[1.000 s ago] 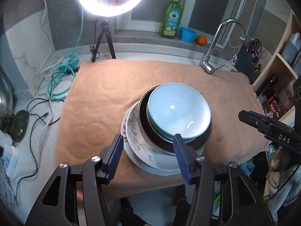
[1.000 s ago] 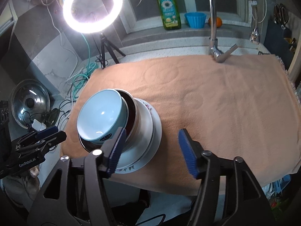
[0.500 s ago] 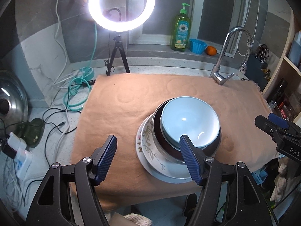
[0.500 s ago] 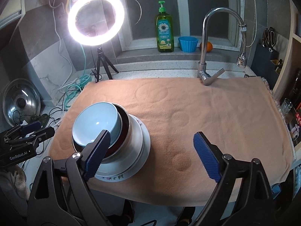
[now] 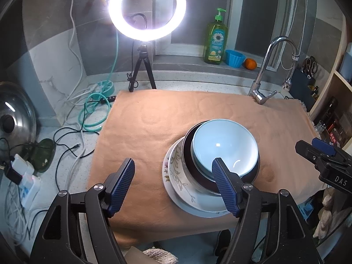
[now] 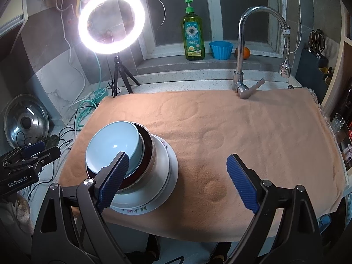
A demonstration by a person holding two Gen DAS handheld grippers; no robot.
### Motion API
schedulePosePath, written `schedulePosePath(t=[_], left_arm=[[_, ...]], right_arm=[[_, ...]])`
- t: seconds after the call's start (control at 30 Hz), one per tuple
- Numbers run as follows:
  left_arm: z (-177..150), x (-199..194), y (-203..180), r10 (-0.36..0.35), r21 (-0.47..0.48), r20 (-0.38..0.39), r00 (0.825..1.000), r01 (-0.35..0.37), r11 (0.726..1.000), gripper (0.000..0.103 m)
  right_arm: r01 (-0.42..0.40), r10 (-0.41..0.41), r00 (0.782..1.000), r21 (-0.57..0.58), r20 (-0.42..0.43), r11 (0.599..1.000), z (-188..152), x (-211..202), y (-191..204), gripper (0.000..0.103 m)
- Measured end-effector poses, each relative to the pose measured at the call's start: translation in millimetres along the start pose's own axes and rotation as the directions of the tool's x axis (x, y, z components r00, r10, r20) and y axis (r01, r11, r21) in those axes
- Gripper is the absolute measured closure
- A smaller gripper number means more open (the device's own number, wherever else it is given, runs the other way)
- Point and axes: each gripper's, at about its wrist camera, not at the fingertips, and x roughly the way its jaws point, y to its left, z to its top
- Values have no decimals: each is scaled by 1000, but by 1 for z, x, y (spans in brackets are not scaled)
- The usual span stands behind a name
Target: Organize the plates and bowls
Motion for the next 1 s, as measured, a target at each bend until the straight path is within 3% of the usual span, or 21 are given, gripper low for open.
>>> schedulePosePath(t=[1.0], left_arm=[[4,0,-6,2,15,1,1000,-2,1000,30]], right_arm=[[2,-2,1000,6,-11,1000,1,5,-2,10]])
